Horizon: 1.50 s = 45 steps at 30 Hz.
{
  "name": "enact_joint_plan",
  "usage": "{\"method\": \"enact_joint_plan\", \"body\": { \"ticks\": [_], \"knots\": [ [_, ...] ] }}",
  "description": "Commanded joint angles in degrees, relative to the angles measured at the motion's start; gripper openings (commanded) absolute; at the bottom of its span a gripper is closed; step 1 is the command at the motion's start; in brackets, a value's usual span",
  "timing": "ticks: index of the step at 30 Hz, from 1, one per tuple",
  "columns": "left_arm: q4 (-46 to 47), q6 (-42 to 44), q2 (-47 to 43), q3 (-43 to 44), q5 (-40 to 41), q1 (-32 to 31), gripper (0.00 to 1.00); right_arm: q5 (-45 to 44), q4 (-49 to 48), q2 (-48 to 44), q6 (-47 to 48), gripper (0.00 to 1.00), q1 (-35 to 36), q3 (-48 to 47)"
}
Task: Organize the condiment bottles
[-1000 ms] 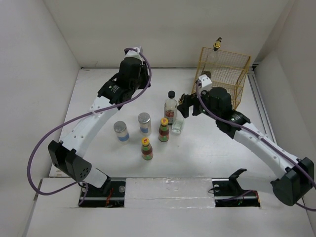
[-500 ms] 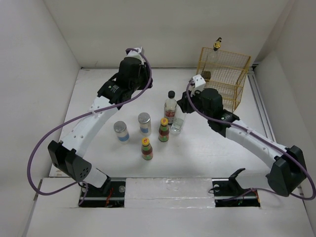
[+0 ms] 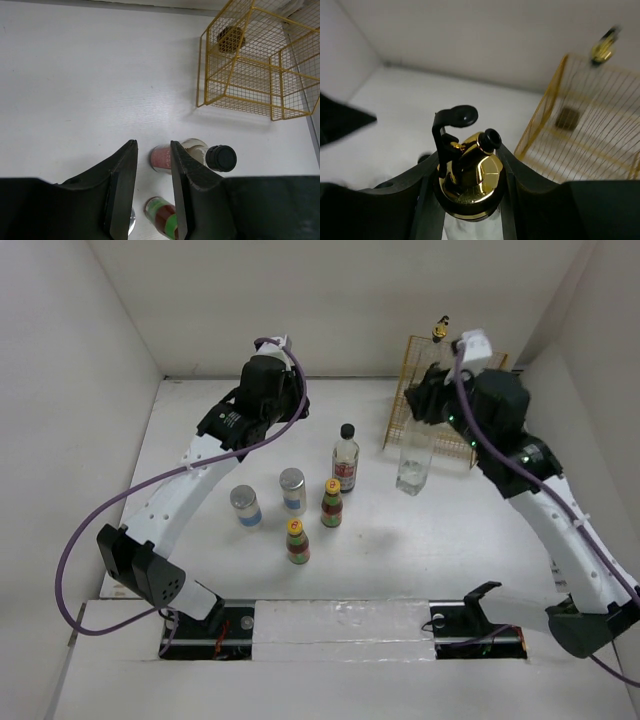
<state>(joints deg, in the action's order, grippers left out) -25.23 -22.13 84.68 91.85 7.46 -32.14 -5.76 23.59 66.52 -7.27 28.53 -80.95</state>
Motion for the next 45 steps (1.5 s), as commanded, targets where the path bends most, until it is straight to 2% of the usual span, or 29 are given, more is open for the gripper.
{"method": "enact_joint_plan", "body": {
  "ticks": [1,5,10,19,35,45],
  "knots": [
    [0.54,-0.63,-0.66,2.36,-1.05,0.06,0.28,-3.47,-2.69,1.41,-0.38,0.0,-4.52,-14.03],
    [0.54,-0.63,-1.19,1.14,-1.05,0.06,0.28,-3.47,-0.74,9.48,-0.38,0.0,-10.59,-28.17],
    [0.54,-0.63,-2.24,1.13,-1.58,0.06,0.28,-3.99,-0.74,18.01,-0.38,0.0,-18.41,-37.95],
    [0.54,-0.63,-2.77,1.13,-1.05,0.06,0.28,-9.7,-0.74,33.83,-0.38,0.0,-23.79,-55.96],
    [0.54,-1.16,-2.24,-0.1,-2.89,0.06,0.3,-28.76,-8.56,44.65,-2.66,0.0,-24.58,-64.25],
    [0.54,-1.16,-2.24,-0.62,-2.89,0.06,0.3,-34.32,-17.43,50.28,-3.28,0.0,-24.05,-66.09]
  ]
}}
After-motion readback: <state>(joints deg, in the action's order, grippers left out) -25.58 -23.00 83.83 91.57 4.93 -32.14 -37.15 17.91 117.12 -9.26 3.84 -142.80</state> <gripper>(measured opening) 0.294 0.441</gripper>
